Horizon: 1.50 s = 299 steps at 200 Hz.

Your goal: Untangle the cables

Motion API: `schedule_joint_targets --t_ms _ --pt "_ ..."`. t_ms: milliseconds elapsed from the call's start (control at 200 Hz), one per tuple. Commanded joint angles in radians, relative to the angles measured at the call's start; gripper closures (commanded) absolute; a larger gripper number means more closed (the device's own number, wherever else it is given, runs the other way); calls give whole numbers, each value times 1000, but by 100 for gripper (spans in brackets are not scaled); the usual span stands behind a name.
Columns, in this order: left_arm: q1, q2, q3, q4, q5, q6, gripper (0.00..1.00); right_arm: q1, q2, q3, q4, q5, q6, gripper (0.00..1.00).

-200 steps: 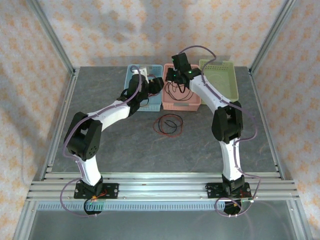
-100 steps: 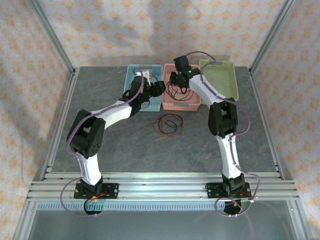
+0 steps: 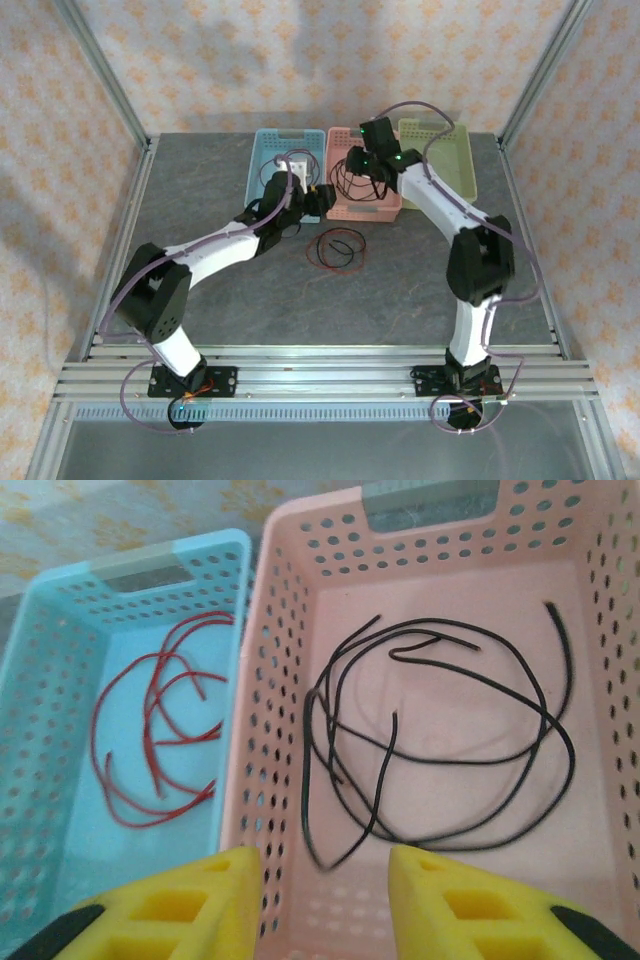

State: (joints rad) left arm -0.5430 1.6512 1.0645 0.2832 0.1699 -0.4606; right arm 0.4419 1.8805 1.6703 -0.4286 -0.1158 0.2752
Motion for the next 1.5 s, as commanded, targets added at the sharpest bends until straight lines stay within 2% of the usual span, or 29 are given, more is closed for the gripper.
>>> schedule_joint_targets --t_ms 0,160,375,506,681,776,1036,1232,1492 --pt "-18 -57 -69 0 -61 22 42 44 -121 -138 107 55 -18 62" --pt "-49 -134 -185 29 -94 -1 42 99 -266 -343 163 106 0 63" --pt "-71 -216 -340 76 -123 -52 43 121 -427 -609 217 133 125 68" --pt "-85 -269 -433 105 -134 -83 43 126 -494 -755 249 106 207 69" --pt "-111 -286 -508 130 -142 -117 43 133 -498 -864 292 40 269 72" --pt "-131 -279 -534 157 -144 -119 43 136 -481 -887 315 16 299 73" --pt "-188 -206 -547 252 -153 -187 44 150 -380 -871 362 56 416 74" --pt "-198 -164 -544 318 -134 -211 44 196 -285 -807 352 169 462 73" --pt "-204 -143 -529 330 -138 -207 44 196 -201 -761 358 239 452 67"
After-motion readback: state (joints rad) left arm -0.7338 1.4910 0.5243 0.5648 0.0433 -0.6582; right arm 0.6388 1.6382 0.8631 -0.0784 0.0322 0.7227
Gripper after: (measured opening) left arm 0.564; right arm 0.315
